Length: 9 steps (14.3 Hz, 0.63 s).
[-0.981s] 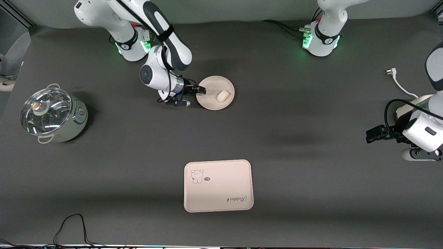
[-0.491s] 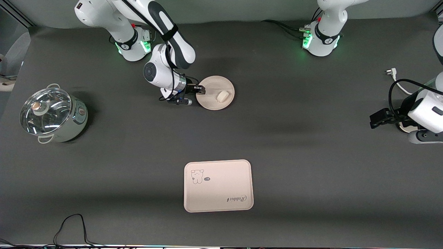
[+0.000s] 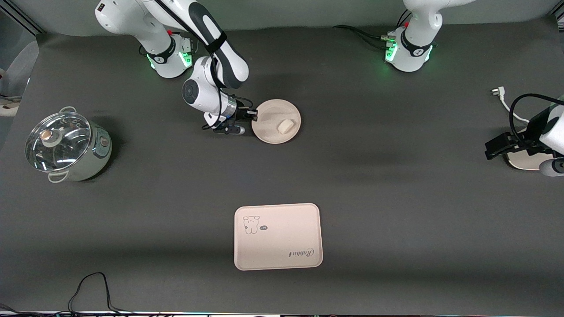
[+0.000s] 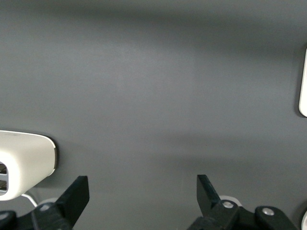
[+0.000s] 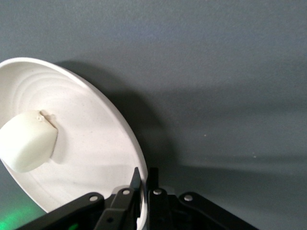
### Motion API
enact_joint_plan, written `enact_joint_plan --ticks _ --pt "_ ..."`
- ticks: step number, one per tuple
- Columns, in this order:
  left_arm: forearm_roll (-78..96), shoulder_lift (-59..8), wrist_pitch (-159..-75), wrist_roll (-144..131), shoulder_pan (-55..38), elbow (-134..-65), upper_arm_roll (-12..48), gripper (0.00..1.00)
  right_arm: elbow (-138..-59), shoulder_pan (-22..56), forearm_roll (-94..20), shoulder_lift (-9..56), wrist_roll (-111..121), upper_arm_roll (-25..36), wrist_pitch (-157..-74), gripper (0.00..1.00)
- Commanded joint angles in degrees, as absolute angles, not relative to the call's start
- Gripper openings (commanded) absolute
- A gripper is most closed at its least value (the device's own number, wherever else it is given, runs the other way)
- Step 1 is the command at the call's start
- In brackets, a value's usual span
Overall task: Place bun in plate and plate on tray
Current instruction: 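Grasp the plate rim with the right gripper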
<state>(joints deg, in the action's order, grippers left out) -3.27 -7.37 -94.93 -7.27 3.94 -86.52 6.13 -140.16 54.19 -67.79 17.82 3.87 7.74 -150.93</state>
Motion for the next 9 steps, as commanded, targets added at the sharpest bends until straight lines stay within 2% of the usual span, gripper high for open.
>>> enact_joint_plan --ticks 1,6,9 --pt "-2.64 -5.45 -95.1 -6.94 -2.63 -88.42 0.18 1.0 -140.36 54.58 -69.0 15.92 5.36 10.1 -151.79 0.0" --pt "-2.55 -5.1 -94.13 -6.86 -2.72 -87.98 0.35 1.0 -138.0 54.49 -64.53 14.85 4.49 14.49 -151.26 0.0" --pt "-2.55 -5.1 -94.13 -7.12 -3.08 -88.15 1.14 1.0 -134.13 54.58 -59.61 14.86 0.54 18.97 -145.31 0.0"
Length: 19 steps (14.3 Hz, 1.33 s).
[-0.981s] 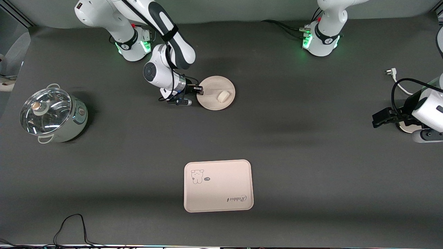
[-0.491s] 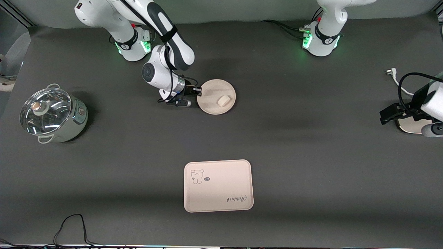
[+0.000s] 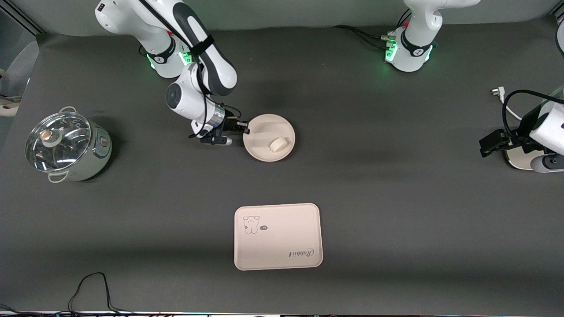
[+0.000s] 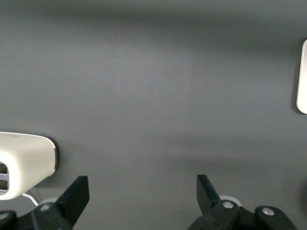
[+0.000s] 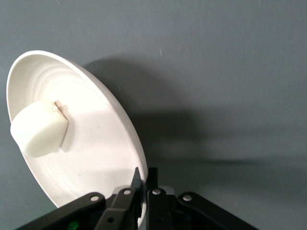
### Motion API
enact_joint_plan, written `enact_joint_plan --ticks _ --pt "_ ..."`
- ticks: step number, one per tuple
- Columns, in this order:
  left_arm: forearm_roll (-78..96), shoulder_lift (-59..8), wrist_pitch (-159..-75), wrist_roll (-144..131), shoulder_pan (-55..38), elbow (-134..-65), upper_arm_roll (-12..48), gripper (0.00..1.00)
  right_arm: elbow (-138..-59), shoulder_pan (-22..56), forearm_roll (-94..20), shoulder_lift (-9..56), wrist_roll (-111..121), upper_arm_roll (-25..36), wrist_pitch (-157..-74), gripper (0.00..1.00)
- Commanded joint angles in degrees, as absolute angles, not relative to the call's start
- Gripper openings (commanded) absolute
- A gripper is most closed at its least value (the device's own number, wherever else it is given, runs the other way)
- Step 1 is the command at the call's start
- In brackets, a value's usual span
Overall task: Place bun in plate and plate on tray
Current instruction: 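Grasp the plate rim with the right gripper, then carry the plate with the bun onto the rabbit tray with the right gripper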
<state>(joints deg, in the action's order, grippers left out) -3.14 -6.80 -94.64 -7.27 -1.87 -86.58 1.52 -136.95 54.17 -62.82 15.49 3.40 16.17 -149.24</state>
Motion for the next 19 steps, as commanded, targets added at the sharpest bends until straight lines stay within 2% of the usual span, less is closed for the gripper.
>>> enact_joint_plan --ticks 1,3,5,7,9,13,17,19 --pt "-1.94 -5.1 -94.13 -7.29 -2.99 -88.15 1.23 1.0 -132.56 54.58 -56.72 14.51 -1.82 20.55 -143.11 0.0" --pt "-1.15 -5.97 -94.75 -6.94 -2.9 -86.41 1.23 1.0 -126.25 54.58 -47.51 14.76 -8.49 24.06 -135.13 0.0" --pt "0.53 -6.24 -93.43 -7.29 -2.55 -86.83 1.06 1.0 -116.33 54.32 -39.76 17.21 -14.04 27.41 -125.99 0.0" --pt "0.09 -6.68 -94.3 -7.82 -2.72 -86.75 0.97 1.0 -107.01 52.22 -39.29 21.16 -14.5 28.65 -119.91 0.0" --pt "0.17 -6.07 -93.96 -7.74 -2.29 -86.75 0.88 1.0 -98.48 49.23 -39.55 26.86 -15.99 28.56 -118.13 0.0" --pt "0.18 -5.89 -93.6 -7.82 -2.46 -86.75 0.79 1.0 -75.73 40.45 -48.14 43.47 -16.26 28.21 -110.41 0.0" --pt "0.35 -5.89 -95.8 -7.82 -2.9 -86.66 1.05 1.0 -65.24 36.39 -51.33 54.73 -16.43 26.72 -111.35 0.0" --pt "0.09 -5.89 -95.28 -7.47 -2.9 -86.57 1.05 1.0 -62.32 36.21 -51.5 59.57 -19.84 25.67 -117.39 0.0"
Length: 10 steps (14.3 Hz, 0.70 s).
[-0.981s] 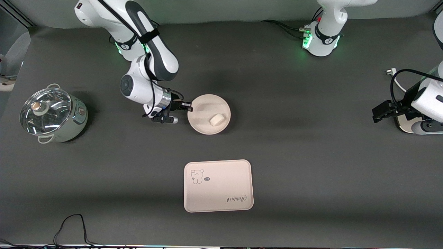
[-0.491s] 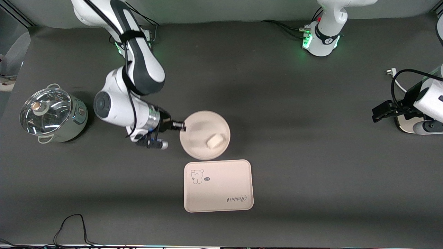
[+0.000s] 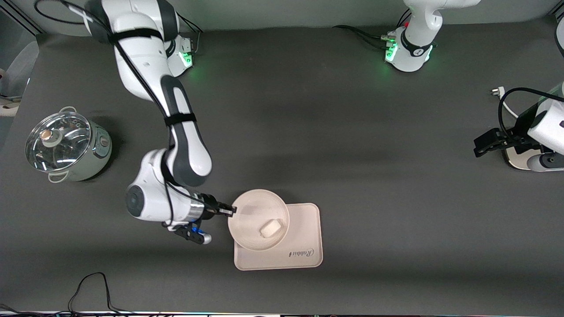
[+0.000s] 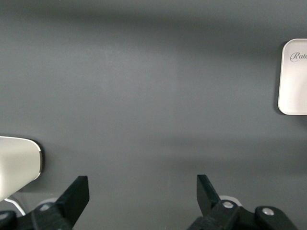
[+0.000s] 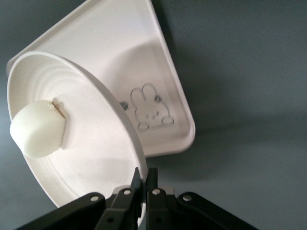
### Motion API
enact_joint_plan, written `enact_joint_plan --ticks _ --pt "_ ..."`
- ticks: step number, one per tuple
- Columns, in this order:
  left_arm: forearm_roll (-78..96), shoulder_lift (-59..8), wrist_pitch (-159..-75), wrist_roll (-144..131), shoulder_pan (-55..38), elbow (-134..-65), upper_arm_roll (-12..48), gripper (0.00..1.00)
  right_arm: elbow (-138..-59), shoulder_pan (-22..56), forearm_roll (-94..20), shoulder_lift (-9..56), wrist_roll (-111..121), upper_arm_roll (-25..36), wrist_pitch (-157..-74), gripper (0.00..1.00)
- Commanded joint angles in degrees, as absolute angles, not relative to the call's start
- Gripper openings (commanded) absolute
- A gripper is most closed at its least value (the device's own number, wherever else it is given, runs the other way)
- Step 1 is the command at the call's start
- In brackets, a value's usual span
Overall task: Place bun in plate and plate on tray
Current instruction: 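Carry the plate with the bun onto the rabbit tray with the right gripper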
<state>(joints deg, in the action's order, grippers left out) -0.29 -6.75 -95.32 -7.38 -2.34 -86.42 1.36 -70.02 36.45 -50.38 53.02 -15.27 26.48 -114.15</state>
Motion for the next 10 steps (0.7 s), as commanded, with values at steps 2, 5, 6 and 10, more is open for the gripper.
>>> enact_joint_plan --ticks 2,5,6,10 --pt "0.17 -6.5 -95.45 -7.12 -2.73 -86.31 1.05 1.0 -62.05 34.2 -52.56 61.69 -21.97 20.16 -124.33 0.0" --pt "1.06 -6.59 -95.71 -7.21 -2.46 -86.22 1.05 1.0 -61.96 32.87 -52.47 63.01 -21.97 17.49 -126.91 0.0" --pt "1.05 -6.5 -95.89 -7.29 -2.55 -86.13 1.05 1.0 -62.05 32.87 -52.47 63.19 -21.97 17.49 -127.35 0.0" --pt "1.05 -6.59 -96.15 -7.21 -2.46 -86.05 1.05 1.0 -62.14 32.43 -51.51 62.93 -21.28 17.58 -127.27 0.99"
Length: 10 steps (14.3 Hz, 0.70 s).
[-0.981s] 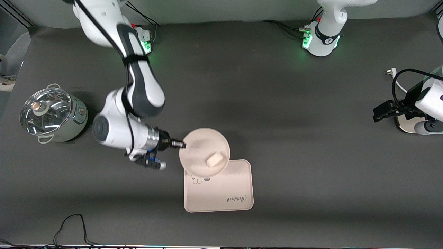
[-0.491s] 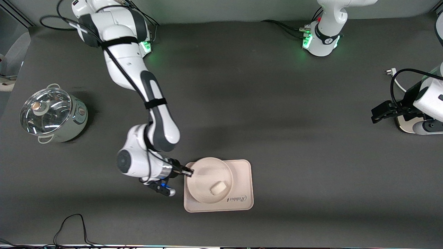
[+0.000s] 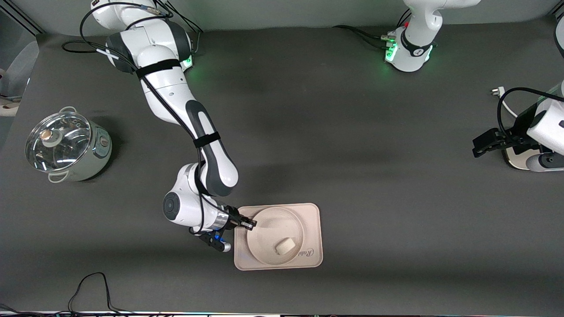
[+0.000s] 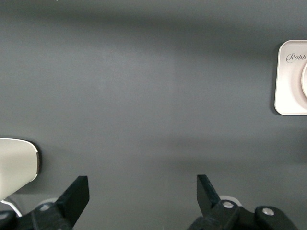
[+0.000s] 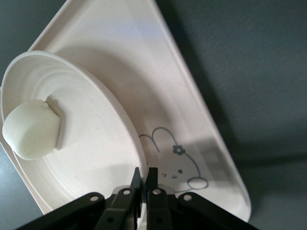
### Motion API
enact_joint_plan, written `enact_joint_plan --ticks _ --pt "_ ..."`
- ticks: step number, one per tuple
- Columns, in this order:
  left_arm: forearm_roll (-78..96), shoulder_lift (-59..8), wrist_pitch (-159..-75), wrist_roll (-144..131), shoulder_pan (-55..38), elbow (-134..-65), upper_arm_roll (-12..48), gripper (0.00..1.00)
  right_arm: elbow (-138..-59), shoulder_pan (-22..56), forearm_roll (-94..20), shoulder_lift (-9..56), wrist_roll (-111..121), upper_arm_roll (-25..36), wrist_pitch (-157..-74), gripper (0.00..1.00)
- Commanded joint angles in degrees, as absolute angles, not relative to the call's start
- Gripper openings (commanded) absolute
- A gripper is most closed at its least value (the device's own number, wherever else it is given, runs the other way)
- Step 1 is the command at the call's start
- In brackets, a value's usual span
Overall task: Place bun in plate and plate on tray
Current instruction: 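Lower the plate onto the tray and open the right gripper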
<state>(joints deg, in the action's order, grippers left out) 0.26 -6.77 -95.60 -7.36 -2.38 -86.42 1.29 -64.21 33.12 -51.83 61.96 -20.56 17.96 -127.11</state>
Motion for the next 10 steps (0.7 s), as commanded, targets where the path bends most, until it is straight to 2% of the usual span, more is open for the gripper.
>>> enact_joint_plan --ticks 1,5,8,10 --pt "1.05 -6.59 -96.24 -7.12 -2.55 -86.04 1.14 1.0 -62.14 32.34 -50.37 62.67 -21.18 17.58 -126.83 1.0" --pt "1.14 -6.59 -96.24 -7.12 -2.55 -86.04 1.14 1.0 -62.75 32.34 -43.18 57.68 -21.19 18.02 -120.08 1.0" --pt "1.14 -6.59 -96.15 -7.12 -2.46 -86.13 1.14 1.0 -63.54 32.43 -27.39 51.26 -18.74 17.93 -112.97 1.0" --pt "1.14 -6.68 -96.33 -7.12 -2.46 -86.05 1.14 1.0 -63.54 32.17 -23.39 47.13 -16.27 18.36 -108.04 1.0"
